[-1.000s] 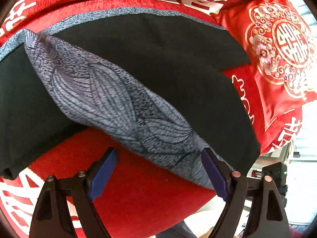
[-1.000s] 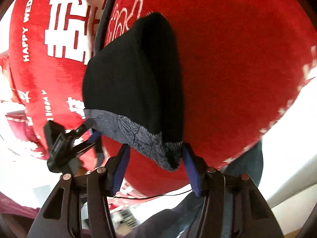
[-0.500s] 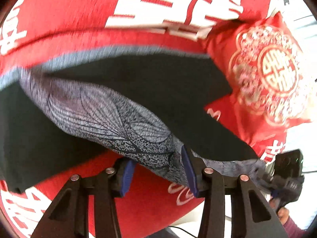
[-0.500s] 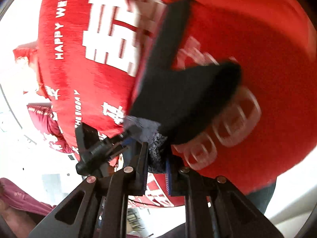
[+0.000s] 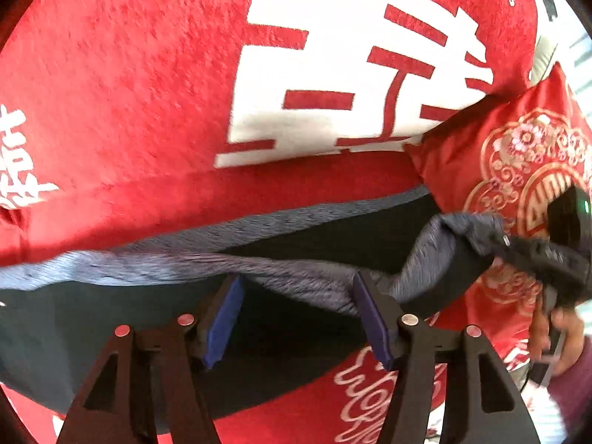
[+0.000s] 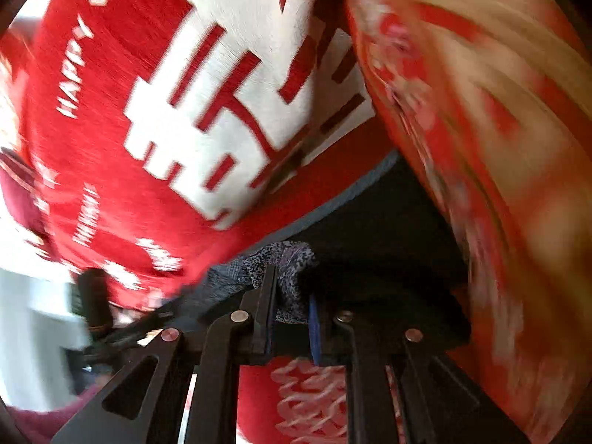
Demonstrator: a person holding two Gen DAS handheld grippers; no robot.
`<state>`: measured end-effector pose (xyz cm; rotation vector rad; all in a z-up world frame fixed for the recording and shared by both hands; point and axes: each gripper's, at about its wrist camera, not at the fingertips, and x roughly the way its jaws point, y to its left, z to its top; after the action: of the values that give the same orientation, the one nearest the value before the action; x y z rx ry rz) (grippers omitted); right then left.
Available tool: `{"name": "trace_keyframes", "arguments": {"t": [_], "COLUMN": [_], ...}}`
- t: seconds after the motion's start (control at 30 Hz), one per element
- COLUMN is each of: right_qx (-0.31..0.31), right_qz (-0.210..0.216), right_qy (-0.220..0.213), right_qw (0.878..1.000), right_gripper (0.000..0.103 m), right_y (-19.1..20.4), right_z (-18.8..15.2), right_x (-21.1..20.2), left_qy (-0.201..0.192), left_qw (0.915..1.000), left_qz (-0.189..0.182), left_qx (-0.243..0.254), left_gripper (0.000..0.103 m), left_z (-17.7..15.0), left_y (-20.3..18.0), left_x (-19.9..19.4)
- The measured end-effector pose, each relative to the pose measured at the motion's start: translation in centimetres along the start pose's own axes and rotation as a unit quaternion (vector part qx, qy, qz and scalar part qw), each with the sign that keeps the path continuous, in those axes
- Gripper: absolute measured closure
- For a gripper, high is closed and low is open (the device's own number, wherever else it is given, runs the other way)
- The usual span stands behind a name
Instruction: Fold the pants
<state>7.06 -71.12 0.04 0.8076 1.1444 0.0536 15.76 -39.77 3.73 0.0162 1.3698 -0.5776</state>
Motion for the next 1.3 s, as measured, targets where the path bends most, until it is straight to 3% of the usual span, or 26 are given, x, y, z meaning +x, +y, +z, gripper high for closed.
{"name": "trace_keyframes", "arguments": {"t": [0.03, 0.1, 0.17, 0.2, 0.23, 0.37, 0.47, 0.6, 0.67, 0.7, 0.73, 0.83, 0.9, 0.97, 1.03, 1.17, 1.3], "right_qx": [-0.008, -0.028, -0.057, -0.069, -0.088, -0.098, -0.03, 0.058, 0.09, 0.09, 0.086, 0.048, 0.02, 0.01, -0.023, -0.02, -0.118], "right_qz": [-0.014, -0.058, -0.105, -0.116, -0.119, -0.093, -0.116, -0.127, -0.124, -0.127, -0.132, -0.134, -0.171, -0.194, -0.219, -0.179, -0.181], "right_qy": [0.004, 0.007, 0.008, 0.005, -0.007, -0.021, -0.004, -0.009, -0.027, -0.032, -0.032, -0.046, -0.036, -0.007, 0.002, -0.036, -0.05], "right_qw": [1.0, 0.998, 0.993, 0.991, 0.989, 0.991, 0.993, 0.99, 0.988, 0.987, 0.987, 0.989, 0.984, 0.981, 0.975, 0.983, 0.975], "right_gripper": [0.085, 0.083, 0.063, 0.042, 0.033, 0.033, 0.034, 0.045, 0.055, 0.076, 0.085, 0.092, 0.096, 0.095, 0.078, 0.078, 0.077], "right_y": [0.3, 0.8, 1.6, 2.0, 2.7, 3.7, 0.8, -2.9, -4.2, -4.2, -4.0, -2.8, -2.5, -3.7, -3.1, -0.7, 3.3], "right_z": [0.4, 0.9, 1.2, 1.2, 0.8, -2.9, -5.7, -6.8, -6.4, -6.1, -5.9, -5.5, -5.4, -5.5, -5.9, -6.9, -4.6], "right_x": [0.7, 2.1, 2.8, 2.8, 2.2, -0.3, 0.0, 1.6, 2.4, 2.7, 2.9, 1.7, 1.3, 2.1, 2.2, -0.9, 0.2], "left_qy": [-0.001, -0.011, -0.012, -0.01, -0.003, 0.034, 0.051, 0.043, 0.042, 0.043, 0.043, 0.043, 0.038, 0.036, 0.043, 0.025, 0.005], "left_qw": [0.9999, 0.9992, 0.9965, 0.995, 0.993, 0.9841, 0.978, 0.9791, 0.9794, 0.9795, 0.9796, 0.98, 0.9805, 0.9789, 0.9786, 0.9796, 0.9821], "left_qz": [0.011, 0.035, 0.077, 0.095, 0.116, 0.169, 0.183, 0.176, 0.178, 0.178, 0.177, 0.174, 0.174, 0.183, 0.176, 0.178, 0.168], "left_qx": [0.004, 0.016, 0.03, 0.029, 0.02, -0.044, -0.087, -0.092, -0.085, -0.084, -0.085, -0.087, -0.083, -0.084, -0.097, -0.09, -0.085], "left_gripper": [0.014, 0.011, 0.011, 0.011, 0.011, 0.011, 0.011, 0.011, 0.011, 0.011, 0.011, 0.011, 0.011, 0.001, 0.001, 0.001, 0.001], "left_z": [-0.2, -1.1, -2.1, -2.5, -3.2, -5.6, -7.2, -7.8, -7.8, -7.7, -7.6, -7.6, -7.4, -7.6, -7.8, -6.7, -3.4], "left_y": [0.1, 0.5, 1.2, 1.7, 2.7, 7.0, 9.4, 10.1, 10.1, 10.0, 10.1, 10.3, 9.9, 10.0, 10.5, 9.6, 8.0], "left_x": [-0.3, -1.2, -1.4, -1.1, -0.5, 2.5, 3.9, 4.2, 4.3, 4.5, 4.5, 4.5, 4.9, 5.3, 5.3, 4.0, 4.6]}}
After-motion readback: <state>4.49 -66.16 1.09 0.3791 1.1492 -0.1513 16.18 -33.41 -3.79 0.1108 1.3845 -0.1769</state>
